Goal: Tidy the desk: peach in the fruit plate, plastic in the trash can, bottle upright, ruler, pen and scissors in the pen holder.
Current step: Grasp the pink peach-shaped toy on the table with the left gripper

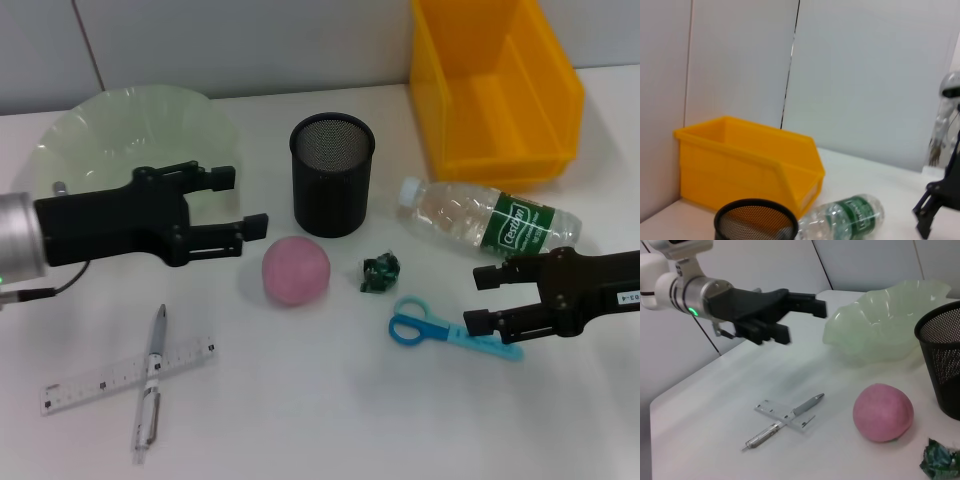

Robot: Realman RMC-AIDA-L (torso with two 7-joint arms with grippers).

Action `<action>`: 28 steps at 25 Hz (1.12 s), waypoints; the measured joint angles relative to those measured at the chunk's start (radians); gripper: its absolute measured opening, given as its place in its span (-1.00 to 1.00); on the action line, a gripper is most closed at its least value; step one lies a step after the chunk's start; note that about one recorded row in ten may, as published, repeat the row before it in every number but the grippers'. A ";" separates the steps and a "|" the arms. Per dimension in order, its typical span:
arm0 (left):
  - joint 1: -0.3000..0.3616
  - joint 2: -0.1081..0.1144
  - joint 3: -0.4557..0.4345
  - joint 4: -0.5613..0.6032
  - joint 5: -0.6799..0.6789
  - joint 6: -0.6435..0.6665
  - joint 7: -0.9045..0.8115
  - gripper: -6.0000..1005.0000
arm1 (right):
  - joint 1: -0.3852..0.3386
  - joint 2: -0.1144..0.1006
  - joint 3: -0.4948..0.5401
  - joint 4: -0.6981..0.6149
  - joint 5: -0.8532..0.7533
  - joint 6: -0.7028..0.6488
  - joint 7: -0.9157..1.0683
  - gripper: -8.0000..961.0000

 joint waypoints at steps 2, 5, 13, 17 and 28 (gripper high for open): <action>-0.003 0.000 0.038 -0.011 -0.018 -0.039 0.026 0.62 | -0.003 -0.001 0.001 0.000 0.000 0.000 0.001 0.73; -0.005 0.000 0.077 -0.017 -0.030 -0.076 0.045 0.62 | -0.005 -0.002 0.009 0.000 0.000 0.000 0.001 0.73; -0.030 -0.005 0.400 -0.020 -0.089 -0.362 0.048 0.61 | -0.007 -0.004 0.011 0.000 0.001 0.000 0.002 0.73; -0.040 -0.006 0.519 -0.021 -0.105 -0.458 0.033 0.61 | -0.009 -0.004 0.010 0.000 0.001 0.000 0.003 0.73; -0.057 -0.009 0.706 -0.018 -0.105 -0.626 0.000 0.60 | -0.013 -0.006 0.010 0.000 0.001 0.000 0.004 0.73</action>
